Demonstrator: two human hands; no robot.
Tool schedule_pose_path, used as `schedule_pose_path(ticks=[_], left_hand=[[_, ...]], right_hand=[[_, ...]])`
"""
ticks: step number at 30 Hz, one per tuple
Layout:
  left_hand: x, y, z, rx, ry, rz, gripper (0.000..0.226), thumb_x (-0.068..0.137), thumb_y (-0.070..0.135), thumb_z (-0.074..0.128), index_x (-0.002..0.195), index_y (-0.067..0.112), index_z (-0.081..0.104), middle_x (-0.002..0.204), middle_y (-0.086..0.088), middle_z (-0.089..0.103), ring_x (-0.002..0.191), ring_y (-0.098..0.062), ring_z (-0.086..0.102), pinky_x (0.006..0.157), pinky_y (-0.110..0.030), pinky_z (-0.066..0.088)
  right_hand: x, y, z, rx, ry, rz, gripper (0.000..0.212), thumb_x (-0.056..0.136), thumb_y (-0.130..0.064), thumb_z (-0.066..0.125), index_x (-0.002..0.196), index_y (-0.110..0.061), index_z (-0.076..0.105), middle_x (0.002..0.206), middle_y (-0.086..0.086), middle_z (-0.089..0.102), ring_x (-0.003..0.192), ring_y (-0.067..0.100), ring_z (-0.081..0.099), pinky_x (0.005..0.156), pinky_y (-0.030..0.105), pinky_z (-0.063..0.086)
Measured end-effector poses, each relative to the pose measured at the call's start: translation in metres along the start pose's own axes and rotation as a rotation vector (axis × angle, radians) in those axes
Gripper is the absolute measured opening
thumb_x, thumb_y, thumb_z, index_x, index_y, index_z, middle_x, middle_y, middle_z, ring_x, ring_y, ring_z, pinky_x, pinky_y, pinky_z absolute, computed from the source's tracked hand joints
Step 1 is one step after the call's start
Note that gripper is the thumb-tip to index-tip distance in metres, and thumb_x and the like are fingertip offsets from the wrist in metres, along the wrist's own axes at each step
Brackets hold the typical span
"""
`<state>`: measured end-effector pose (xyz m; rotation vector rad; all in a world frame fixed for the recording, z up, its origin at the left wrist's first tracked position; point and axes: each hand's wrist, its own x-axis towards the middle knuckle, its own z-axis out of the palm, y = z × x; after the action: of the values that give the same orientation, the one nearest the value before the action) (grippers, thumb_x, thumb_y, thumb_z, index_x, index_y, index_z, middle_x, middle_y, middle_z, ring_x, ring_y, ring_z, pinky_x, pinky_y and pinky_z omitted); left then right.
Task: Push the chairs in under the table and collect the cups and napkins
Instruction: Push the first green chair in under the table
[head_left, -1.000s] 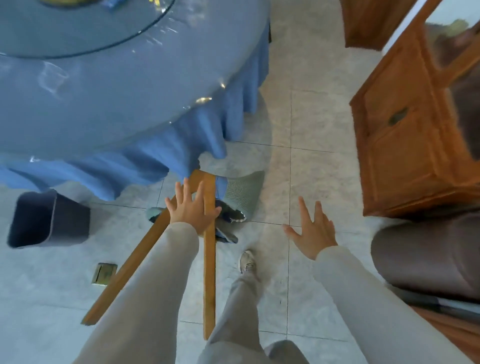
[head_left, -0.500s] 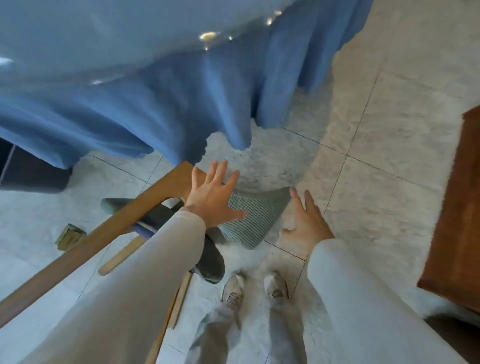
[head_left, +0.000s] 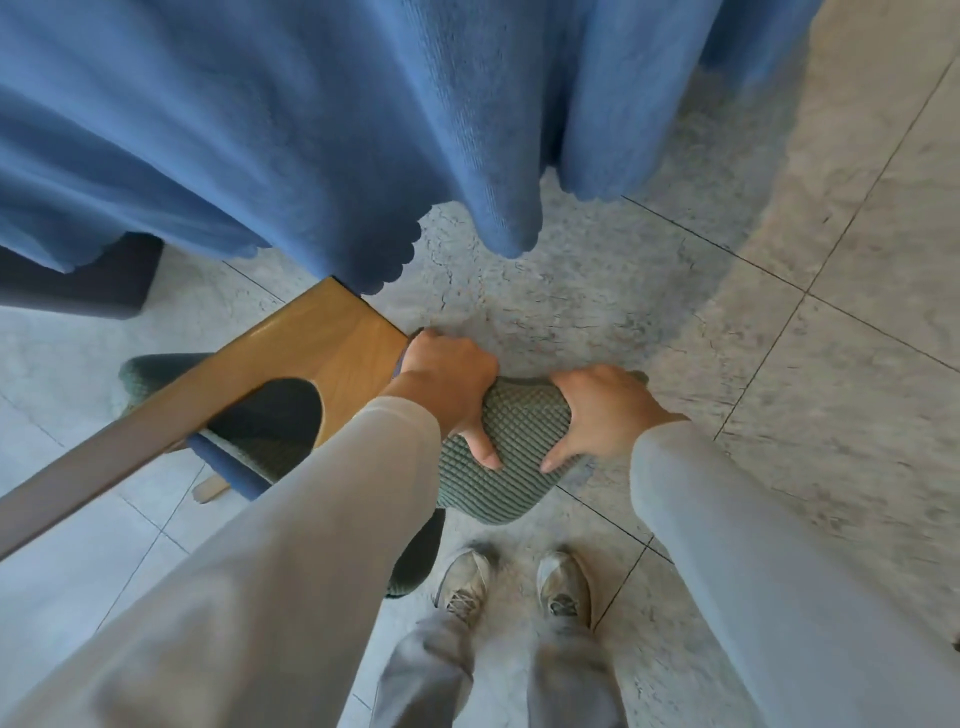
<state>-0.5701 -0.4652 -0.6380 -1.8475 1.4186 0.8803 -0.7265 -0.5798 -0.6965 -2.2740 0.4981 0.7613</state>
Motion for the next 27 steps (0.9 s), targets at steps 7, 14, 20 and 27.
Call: schedule_pose_path(ticks=[7,14,20,27], left_hand=[[-0.015,0.013,-0.01,0.019,-0.028,0.019,0.09,0.047,0.09,0.072,0.102,0.018,0.065,0.085,0.003,0.063,0.092,-0.026,0.066,0.09,-0.038,0.052],[-0.059,0.041,-0.032,0.027,0.032,0.109,0.079,0.048,0.09,0.07,0.084,0.022,0.05,0.071,0.007,0.047,0.077,-0.021,0.052,0.071,-0.035,0.035],[-0.123,0.062,-0.087,-0.007,0.139,0.129,0.087,0.045,0.091,0.071,0.095,0.019,0.063,0.068,0.011,0.05,0.072,-0.02,0.054,0.089,-0.04,0.053],[-0.232,0.105,-0.11,0.044,0.375,0.204,0.091,0.05,0.09,0.069,0.108,0.02,0.071,0.089,0.005,0.065,0.086,-0.021,0.061,0.095,-0.04,0.05]], right_hand=[[-0.015,-0.002,0.006,-0.14,0.048,0.02,0.09,0.037,-0.079,0.082,0.108,-0.026,0.063,0.098,-0.005,0.069,0.092,0.022,0.066,0.071,0.033,0.047],[-0.078,-0.006,-0.018,-0.262,0.029,-0.003,0.084,0.036,-0.087,0.075,0.089,-0.024,0.062,0.083,-0.003,0.064,0.078,0.022,0.064,0.069,0.034,0.055],[-0.165,-0.021,-0.078,-0.392,0.118,-0.012,0.08,0.033,-0.094,0.066,0.072,-0.025,0.051,0.06,-0.011,0.043,0.062,0.018,0.052,0.061,0.031,0.049],[-0.299,-0.065,-0.106,-0.579,0.219,0.092,0.077,0.042,-0.094,0.066,0.07,-0.026,0.044,0.06,-0.009,0.035,0.065,0.018,0.047,0.061,0.031,0.04]])
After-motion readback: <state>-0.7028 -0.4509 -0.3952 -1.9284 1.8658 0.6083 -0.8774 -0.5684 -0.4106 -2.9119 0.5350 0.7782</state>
